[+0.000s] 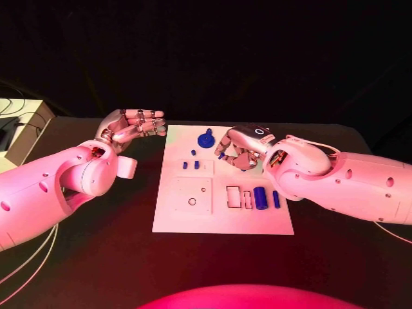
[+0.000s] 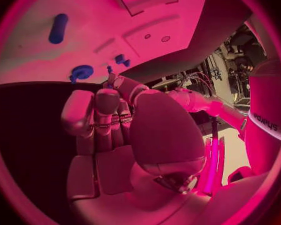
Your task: Assemble the parts on the task board
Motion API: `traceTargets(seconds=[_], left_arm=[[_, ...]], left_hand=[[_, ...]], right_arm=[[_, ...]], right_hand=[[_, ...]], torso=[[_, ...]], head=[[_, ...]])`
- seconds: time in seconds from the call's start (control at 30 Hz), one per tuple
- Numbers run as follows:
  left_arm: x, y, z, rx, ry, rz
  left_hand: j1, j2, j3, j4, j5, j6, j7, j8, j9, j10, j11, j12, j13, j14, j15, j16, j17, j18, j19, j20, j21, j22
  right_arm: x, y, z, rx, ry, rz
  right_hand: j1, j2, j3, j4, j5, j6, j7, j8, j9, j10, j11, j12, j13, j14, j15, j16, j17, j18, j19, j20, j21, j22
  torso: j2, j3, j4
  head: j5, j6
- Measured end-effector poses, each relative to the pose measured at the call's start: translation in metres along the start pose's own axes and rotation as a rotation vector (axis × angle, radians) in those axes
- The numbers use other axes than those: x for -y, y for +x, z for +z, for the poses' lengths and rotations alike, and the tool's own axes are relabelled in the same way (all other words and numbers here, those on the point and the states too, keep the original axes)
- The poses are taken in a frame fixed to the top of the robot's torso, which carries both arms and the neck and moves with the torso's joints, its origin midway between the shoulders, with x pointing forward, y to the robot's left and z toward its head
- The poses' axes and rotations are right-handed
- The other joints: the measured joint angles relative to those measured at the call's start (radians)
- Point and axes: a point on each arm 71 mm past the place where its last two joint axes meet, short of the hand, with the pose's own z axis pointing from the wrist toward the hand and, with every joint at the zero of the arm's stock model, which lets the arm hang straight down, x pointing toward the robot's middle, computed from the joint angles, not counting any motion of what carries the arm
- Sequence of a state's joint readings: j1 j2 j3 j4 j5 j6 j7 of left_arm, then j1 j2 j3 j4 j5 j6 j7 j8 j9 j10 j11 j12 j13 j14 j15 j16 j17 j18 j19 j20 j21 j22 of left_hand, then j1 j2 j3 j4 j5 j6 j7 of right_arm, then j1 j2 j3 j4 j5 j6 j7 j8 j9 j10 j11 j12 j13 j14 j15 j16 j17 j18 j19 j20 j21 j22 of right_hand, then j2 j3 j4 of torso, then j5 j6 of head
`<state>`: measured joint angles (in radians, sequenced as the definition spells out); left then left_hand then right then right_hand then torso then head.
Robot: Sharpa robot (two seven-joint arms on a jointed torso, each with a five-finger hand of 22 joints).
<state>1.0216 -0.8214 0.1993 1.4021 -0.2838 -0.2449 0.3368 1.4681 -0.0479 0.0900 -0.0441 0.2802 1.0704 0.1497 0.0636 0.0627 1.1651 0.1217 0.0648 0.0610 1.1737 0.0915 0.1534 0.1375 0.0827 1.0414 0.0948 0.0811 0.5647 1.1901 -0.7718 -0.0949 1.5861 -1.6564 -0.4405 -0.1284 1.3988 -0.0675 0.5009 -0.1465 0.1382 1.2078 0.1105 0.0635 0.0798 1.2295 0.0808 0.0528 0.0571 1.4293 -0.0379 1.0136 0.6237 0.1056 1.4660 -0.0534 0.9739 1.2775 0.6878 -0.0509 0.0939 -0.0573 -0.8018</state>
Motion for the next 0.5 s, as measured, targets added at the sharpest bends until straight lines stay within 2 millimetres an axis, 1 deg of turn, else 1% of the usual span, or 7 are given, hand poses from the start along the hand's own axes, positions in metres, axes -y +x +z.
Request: traceTargets(seconds=[0.07, 0.17, 0.33, 0.5], left_arm=[[0.0, 0.0, 0.0, 0.0, 0.0, 0.0], [0.0, 0.002, 0.001, -0.003, 0.0, -0.002], [0.0, 0.004, 0.001, -0.008, 0.0, -0.005], [0.0, 0.005, 0.001, -0.009, -0.002, -0.006]], left_hand=[[0.0, 0.0, 0.003, -0.003, 0.0, -0.002, 0.002, 0.0, 0.0, 0.0, 0.0, 0.0, 0.0, 0.0, 0.0, 0.0, 0.0, 0.0, 0.0, 0.0, 0.0, 0.003], [-0.004, -0.004, 0.004, -0.004, 0.0, -0.004, 0.004, 0.0, 0.0, 0.0, 0.0, 0.0, 0.0, 0.0, 0.0, 0.0, 0.0, 0.0, 0.0, 0.0, 0.0, 0.006], [-0.004, -0.004, 0.004, -0.004, 0.0, -0.004, 0.004, 0.0, 0.0, 0.0, 0.0, 0.0, 0.0, 0.0, 0.0, 0.0, 0.0, 0.0, 0.0, 0.0, 0.0, 0.006], [-0.004, -0.004, 0.004, -0.004, 0.0, -0.004, 0.004, 0.0, 0.0, 0.0, 0.0, 0.0, 0.0, 0.0, 0.0, 0.0, 0.0, 0.0, 0.0, 0.0, 0.0, 0.007]], right_arm=[[-0.006, 0.005, 0.003, -0.014, -0.012, 0.002], [-0.014, 0.014, 0.005, -0.042, -0.023, 0.005], [-0.024, 0.03, 0.006, -0.092, -0.036, 0.012], [-0.03, 0.039, 0.006, -0.125, -0.045, 0.014]], right_hand=[[0.0, 0.0, 0.0, 0.0, 0.0, 0.0, 0.0, 0.0, 0.0, 0.0, 0.0, 0.0, 0.0, 0.0, 0.0, 0.0, -0.001, 0.0, 0.0, 0.0, 0.0, -0.001], [0.0, 0.0, 0.0, 0.0, 0.0, 0.0, 0.0, 0.0, 0.0, 0.0, 0.0, 0.0, 0.0, 0.0, 0.0, 0.0, -0.002, 0.0, 0.0, 0.0, -0.001, -0.002], [0.0, 0.0, -0.001, -0.001, 0.0, 0.0, 0.0, 0.0, 0.0, 0.0, 0.0, 0.0, 0.0, 0.0, 0.0, 0.0, -0.003, 0.0, 0.0, 0.0, -0.005, -0.003], [-0.007, -0.003, 0.0, -0.003, 0.003, 0.0, 0.0, 0.0, 0.0, 0.0, 0.0, 0.0, 0.0, 0.0, 0.0, 0.0, -0.007, 0.0, 0.0, 0.0, -0.012, -0.004]], torso=[[0.0, 0.0, -0.0009], [0.0, -0.0013, -0.0008], [0.0, -0.0035, 0.0014], [0.0, -0.0041, 0.0025]], head=[[0.007, -0.002], [0.012, -0.007], [0.02, -0.013], [0.03, -0.021]])
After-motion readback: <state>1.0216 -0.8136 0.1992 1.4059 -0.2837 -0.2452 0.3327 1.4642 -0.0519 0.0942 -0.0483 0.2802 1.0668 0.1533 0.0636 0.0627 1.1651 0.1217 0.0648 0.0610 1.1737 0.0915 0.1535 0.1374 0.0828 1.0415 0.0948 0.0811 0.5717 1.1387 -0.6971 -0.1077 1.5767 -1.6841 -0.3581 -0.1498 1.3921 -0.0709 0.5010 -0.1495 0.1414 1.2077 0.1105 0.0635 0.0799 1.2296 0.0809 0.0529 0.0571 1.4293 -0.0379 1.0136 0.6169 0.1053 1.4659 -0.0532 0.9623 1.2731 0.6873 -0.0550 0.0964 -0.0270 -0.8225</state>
